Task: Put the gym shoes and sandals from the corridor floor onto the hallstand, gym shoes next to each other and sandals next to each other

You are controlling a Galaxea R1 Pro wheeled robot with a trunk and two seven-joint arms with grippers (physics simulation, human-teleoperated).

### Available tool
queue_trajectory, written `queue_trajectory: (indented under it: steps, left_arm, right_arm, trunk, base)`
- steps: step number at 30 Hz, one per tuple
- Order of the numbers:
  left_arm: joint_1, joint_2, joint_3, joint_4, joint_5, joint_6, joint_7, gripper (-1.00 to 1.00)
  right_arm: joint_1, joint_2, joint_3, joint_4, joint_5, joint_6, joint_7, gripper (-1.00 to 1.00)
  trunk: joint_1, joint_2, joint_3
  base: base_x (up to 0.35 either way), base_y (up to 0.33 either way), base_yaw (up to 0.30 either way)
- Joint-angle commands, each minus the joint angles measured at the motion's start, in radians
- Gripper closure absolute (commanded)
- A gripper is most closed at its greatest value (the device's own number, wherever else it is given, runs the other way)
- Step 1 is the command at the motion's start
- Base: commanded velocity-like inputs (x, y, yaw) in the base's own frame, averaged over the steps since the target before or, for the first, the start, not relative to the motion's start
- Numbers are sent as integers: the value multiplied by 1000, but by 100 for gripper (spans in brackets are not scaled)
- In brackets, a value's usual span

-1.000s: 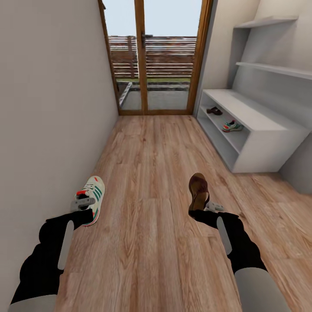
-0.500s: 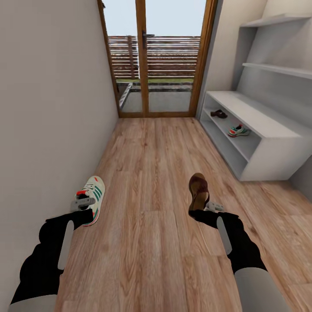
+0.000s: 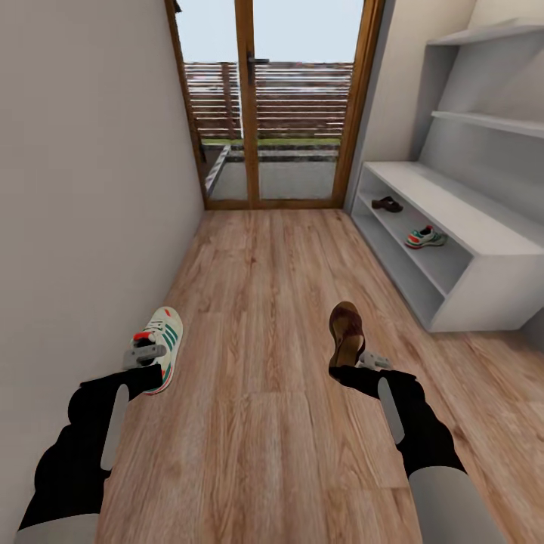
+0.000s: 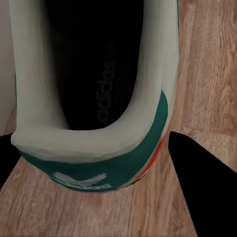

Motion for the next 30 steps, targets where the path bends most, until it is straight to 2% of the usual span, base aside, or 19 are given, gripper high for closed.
queue_trajectory:
  steps: [1, 30]
  left_arm:
    - [0, 0, 0, 0, 0, 0, 0, 100]
    - [0, 0, 0, 0, 0, 0, 0, 100]
  right_arm:
    - [0, 0, 0, 0, -5, 0, -3, 100]
    - [0, 0, 0, 0, -5, 0, -3, 100]
  trunk:
    - [0, 0, 0]
    - [0, 0, 0]
  base:
    - [338, 0, 0]
    - [338, 0, 0]
